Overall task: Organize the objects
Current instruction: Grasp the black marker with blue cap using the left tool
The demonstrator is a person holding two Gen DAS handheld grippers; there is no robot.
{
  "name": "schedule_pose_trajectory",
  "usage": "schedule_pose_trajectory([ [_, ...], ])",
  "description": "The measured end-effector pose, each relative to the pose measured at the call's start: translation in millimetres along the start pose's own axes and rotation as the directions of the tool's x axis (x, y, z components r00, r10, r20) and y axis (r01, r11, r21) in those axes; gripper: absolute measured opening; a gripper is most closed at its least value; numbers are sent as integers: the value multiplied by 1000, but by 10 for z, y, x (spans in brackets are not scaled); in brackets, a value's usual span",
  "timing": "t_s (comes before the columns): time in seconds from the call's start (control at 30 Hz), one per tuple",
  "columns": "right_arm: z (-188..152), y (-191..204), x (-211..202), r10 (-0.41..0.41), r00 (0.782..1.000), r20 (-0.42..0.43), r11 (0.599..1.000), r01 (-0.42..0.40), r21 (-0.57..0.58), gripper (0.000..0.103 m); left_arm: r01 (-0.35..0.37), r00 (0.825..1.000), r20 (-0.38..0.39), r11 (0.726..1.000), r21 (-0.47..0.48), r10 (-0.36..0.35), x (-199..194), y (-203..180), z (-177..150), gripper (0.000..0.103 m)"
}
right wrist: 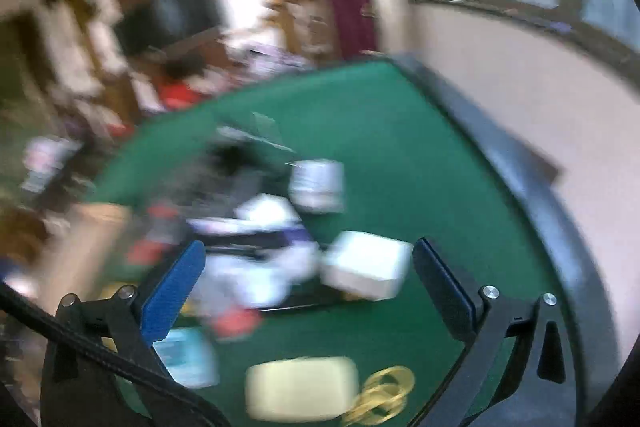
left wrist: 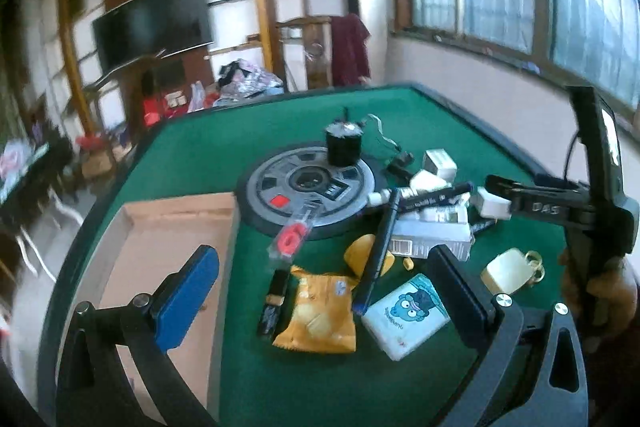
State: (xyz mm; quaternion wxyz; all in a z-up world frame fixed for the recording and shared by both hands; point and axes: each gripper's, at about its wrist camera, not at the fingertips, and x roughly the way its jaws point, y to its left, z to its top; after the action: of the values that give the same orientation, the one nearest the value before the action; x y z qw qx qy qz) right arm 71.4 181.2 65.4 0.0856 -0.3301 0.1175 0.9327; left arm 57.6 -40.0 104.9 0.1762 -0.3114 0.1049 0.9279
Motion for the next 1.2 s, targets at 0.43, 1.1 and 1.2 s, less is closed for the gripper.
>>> schedule_pose_trajectory([
  [0.43, -80, -114, 113, 75, 996, -56, 994, -71, 82, 103, 69, 985, -170, 983, 171, -40, 817, -448, 105, 57],
  [1.1, -104, -213, 178, 62, 995, -79, 988, -50, 147, 103, 148, 960, -256, 980, 130, -111, 1057, -433, 89, 14],
  [1.2, -111, -211, 198, 60, 994, -89, 988, -46, 147, 103, 134, 962, -259, 977, 165, -88, 1084, -505, 72, 18],
])
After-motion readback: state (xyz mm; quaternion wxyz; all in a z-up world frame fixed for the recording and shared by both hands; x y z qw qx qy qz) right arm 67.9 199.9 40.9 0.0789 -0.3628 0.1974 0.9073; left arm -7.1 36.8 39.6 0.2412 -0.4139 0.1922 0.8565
